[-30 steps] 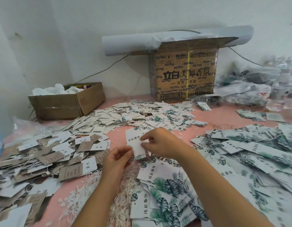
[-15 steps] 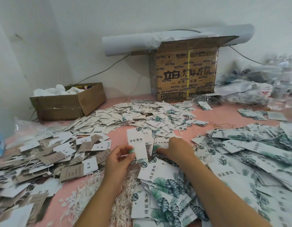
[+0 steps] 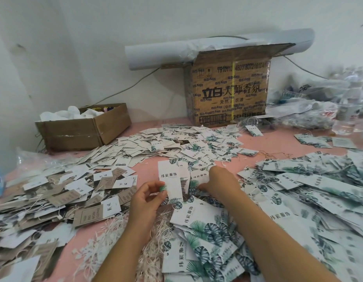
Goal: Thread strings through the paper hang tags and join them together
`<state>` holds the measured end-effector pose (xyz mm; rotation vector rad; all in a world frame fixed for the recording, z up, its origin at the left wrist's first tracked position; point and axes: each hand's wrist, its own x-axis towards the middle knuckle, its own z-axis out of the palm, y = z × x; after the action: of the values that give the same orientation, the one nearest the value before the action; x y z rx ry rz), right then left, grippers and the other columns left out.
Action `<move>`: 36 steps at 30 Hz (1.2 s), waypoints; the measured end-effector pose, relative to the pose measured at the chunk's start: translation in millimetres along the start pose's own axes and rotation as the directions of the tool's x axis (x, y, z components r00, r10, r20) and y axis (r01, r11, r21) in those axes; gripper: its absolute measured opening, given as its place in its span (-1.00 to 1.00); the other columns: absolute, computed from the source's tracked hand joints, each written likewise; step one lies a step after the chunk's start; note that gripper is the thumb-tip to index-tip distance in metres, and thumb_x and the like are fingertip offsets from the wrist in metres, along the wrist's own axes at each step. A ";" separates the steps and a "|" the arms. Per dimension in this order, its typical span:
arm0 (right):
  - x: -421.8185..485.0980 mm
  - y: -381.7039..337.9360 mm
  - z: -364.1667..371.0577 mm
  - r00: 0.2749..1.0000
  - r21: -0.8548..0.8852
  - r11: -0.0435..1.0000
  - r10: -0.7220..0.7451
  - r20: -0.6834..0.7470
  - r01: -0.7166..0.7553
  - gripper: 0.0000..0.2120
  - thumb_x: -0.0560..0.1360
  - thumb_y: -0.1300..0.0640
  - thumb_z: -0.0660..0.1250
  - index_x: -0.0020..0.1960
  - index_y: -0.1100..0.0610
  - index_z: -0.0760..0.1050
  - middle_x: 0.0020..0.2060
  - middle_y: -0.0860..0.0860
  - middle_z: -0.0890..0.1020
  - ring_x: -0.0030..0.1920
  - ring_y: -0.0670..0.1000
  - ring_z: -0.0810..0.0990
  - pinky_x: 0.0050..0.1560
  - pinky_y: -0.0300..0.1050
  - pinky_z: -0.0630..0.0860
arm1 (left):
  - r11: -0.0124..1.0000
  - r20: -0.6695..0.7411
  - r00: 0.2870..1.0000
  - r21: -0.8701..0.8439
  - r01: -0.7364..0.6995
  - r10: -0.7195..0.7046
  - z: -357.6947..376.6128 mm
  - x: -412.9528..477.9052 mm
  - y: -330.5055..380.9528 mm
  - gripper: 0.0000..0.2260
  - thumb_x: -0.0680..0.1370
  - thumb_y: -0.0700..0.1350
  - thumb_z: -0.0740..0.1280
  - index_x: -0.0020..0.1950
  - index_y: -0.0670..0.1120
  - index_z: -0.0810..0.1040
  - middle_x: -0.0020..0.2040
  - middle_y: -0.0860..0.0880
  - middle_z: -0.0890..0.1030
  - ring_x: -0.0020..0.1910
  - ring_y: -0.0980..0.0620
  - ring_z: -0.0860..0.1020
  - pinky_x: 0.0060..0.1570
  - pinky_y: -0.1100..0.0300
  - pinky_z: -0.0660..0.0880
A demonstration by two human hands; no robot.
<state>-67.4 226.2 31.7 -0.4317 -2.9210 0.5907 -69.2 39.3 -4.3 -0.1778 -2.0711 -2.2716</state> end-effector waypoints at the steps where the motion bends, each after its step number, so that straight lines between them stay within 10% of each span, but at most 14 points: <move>1: 0.5 -0.5 -0.8 1.000 0.008 1.000 0.001 -0.010 -0.001 -0.64 0.47 0.03 0.39 -0.31 0.10 0.24 -0.33 -0.01 0.43 -0.27 0.00 0.44 -0.23 -0.11 0.48 | 1.000 0.000 1.000 -0.002 0.002 -0.002 0.1 -0.1 0.1 -0.79 0.46 -0.38 0.35 -0.06 -0.07 0.59 -0.05 -0.04 0.64 -0.03 -0.02 0.60 -0.05 0.13 0.54; 9: 3.4 -4.4 -7.5 0.999 0.331 0.943 0.033 -0.035 -0.019 -0.81 0.48 0.14 0.33 -0.03 0.27 0.52 -0.21 0.13 0.59 -0.31 0.03 0.48 -0.27 -0.13 0.43 | 0.997 0.002 1.000 -0.069 0.029 -0.029 0.2 0.6 1.0 -0.75 0.47 -0.39 0.33 -0.02 -0.04 0.56 -0.01 -0.08 0.62 -0.08 -0.05 0.62 -0.27 0.19 0.57; 14: 3.6 0.6 -9.3 0.996 0.410 0.911 0.068 -0.053 -0.040 -0.66 0.49 0.21 0.23 -0.43 0.13 0.26 -0.55 0.01 0.24 -0.53 0.00 0.18 -0.42 -0.20 0.17 | 0.997 -0.016 1.000 -0.079 0.023 -0.025 -0.7 1.3 2.3 -0.60 0.50 -0.37 0.31 0.10 0.14 0.45 -0.01 -0.05 0.63 -0.04 -0.04 0.62 -0.22 0.14 0.56; 23: 6.0 3.5 -4.3 0.995 0.319 0.947 0.068 -0.080 -0.039 -0.68 0.51 0.21 0.20 -0.41 0.14 0.26 -0.54 0.02 0.27 -0.51 0.01 0.21 -0.47 -0.22 0.17 | 0.996 -0.005 0.998 -0.065 0.055 -0.055 1.8 -0.7 4.7 -0.67 0.53 -0.36 0.27 0.00 0.10 0.48 0.01 -0.01 0.59 -0.07 0.00 0.61 -0.23 0.19 0.53; 28: 7.4 4.8 -1.7 0.997 0.256 0.964 0.077 0.003 -0.075 -0.71 0.49 0.16 0.29 -0.37 0.16 0.33 -0.28 0.18 0.61 -0.46 0.01 0.30 -0.39 -0.18 0.33 | 0.997 0.003 0.998 -0.052 0.061 -0.060 2.3 -2.0 5.3 -0.74 0.52 -0.34 0.28 -0.03 0.03 0.56 -0.03 -0.03 0.65 -0.14 0.03 0.65 -0.28 0.22 0.56; 36: 2.7 5.7 -6.6 0.990 0.190 0.982 0.047 -0.134 -0.021 -0.75 0.50 0.16 0.29 -0.32 0.22 0.42 -0.42 0.07 0.46 -0.41 0.06 0.40 -0.29 -0.13 0.45 | 0.996 -0.007 0.998 -0.062 0.056 -0.056 3.4 -3.3 7.3 -0.74 0.52 -0.35 0.28 -0.05 0.03 0.56 -0.08 -0.01 0.66 -0.19 0.05 0.66 -0.30 0.20 0.57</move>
<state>-67.4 234.4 35.7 -0.4794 -2.7010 0.7997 -64.9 41.9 2.8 -0.1138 -2.0275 -2.3661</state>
